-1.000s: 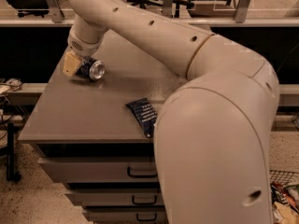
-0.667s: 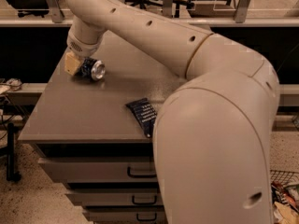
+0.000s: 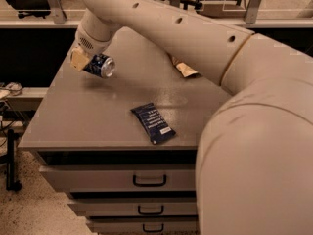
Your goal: Pick pepsi can
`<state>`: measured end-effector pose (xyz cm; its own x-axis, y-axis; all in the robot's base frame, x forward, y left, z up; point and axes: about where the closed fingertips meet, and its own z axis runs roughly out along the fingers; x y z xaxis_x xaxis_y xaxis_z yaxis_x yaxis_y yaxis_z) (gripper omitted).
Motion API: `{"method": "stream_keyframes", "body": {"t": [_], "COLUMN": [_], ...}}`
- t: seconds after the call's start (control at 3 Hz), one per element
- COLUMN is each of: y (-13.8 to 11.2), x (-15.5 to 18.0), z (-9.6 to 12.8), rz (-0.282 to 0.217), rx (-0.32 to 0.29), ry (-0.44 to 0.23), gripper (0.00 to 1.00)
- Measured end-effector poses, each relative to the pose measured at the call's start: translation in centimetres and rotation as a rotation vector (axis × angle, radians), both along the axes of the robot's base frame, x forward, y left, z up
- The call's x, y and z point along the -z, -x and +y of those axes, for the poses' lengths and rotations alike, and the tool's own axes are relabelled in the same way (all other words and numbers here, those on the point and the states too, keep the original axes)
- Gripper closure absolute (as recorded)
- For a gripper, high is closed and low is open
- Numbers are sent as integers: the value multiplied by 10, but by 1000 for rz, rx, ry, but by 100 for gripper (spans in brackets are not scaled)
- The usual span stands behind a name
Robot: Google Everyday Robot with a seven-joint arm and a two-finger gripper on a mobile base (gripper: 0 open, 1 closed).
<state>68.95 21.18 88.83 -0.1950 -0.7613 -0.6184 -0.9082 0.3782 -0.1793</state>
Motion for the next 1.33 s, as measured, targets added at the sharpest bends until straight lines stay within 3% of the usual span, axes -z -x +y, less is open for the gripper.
{"method": "stream_keyframes", "body": {"t": [0.33,0.67,1.0,1.33], "y": [7,16,24,24], "x": [-25,-56,-66,-72], "z": [-10,-37,-55,-99], "rz": [-44,-84,-98,-121], "rx": [-22,-64,-92,-86], "ry": [-88,-314,-522,-694], "gripper": [100,100,100,100]}}
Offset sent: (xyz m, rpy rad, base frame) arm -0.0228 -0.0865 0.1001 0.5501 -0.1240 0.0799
